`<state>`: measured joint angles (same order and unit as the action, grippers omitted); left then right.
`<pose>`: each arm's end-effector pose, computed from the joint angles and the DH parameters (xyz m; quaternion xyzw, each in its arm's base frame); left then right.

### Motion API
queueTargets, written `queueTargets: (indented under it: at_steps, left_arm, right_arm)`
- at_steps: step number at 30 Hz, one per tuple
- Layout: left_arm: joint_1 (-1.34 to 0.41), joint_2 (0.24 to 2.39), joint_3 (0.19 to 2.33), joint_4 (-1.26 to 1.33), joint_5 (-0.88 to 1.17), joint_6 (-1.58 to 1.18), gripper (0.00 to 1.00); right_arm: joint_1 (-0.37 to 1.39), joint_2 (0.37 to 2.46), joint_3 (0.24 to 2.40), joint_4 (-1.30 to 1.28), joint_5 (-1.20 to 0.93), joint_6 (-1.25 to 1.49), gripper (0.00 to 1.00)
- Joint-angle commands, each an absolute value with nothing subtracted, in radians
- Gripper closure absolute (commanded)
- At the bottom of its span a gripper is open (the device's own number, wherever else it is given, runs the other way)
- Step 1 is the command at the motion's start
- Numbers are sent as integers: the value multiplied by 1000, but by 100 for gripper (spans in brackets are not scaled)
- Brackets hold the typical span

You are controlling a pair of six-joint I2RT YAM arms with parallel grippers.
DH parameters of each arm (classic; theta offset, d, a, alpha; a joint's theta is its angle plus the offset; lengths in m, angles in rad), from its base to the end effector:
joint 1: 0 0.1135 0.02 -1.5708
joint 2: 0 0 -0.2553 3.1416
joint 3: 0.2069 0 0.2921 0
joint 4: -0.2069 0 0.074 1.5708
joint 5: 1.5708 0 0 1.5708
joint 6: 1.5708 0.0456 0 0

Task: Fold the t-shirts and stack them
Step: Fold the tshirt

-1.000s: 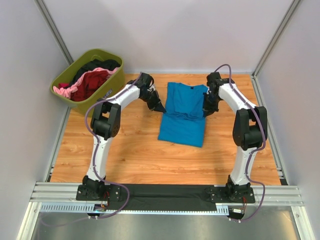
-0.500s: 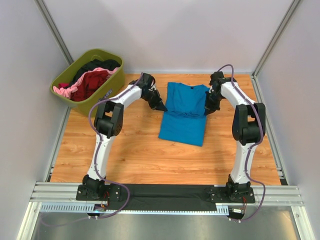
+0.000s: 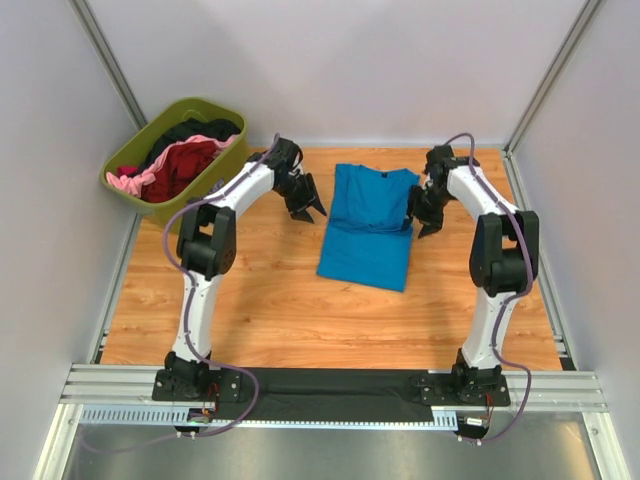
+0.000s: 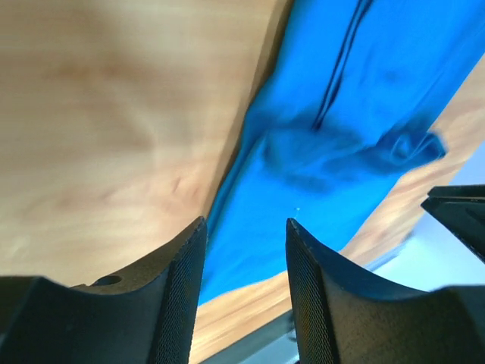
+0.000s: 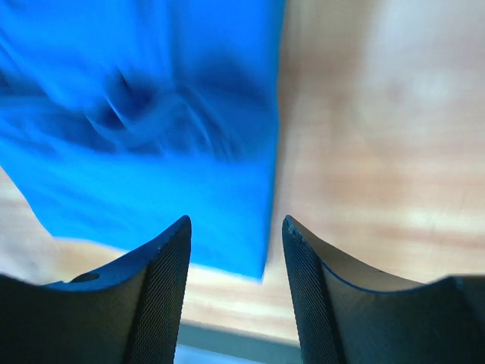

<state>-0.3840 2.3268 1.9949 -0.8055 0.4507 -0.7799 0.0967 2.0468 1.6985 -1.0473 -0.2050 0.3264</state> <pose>0.4870 -0.2182 0.1584 -0.1401 0.9428 -0.2975 0.0551 0.4439 0.0524 0.1824 0.1047 0.9854 0.1179 0.0637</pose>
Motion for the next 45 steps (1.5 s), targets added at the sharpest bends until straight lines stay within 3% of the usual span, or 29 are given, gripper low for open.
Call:
queueTargets:
  at_steps: [1,10,25,28,30,32,34,35,45]
  left_arm:
    - [-385,2129,1826,-853,403,-649,47]
    - [-425,1986,1453,-701,491,-565,49]
    - [-491,2060,1364,-588,542,-526,51]
    - [-497,2086,1368,-587,549,-529,57]
    - [-502,2097,1374,-595,546,-528,71]
    - [-502,2098,1374,-612,534,-529,85]
    - [-503,2095,1370,-632,526,-534,93]
    - [-502,2086,1362,-634,526,-541,97]
    - [-528,1947,1143,-641,538,-623,100]
  right_arm:
    - [100,1878,1539,-1051,-282,357,46]
    - [124,1781,1221,-890,-402,348,48]
    - [144,1802,1069,-799,-377,353,65]
    - [146,1801,1060,-792,-376,356,71]
    - [144,1801,1058,-792,-374,356,77]
    - [146,1802,1057,-790,-376,357,90]
    - [144,1805,1057,-804,-376,363,100]
    - [144,1804,1057,-810,-376,362,100]
    - [179,1709,954,-882,-345,443,100]
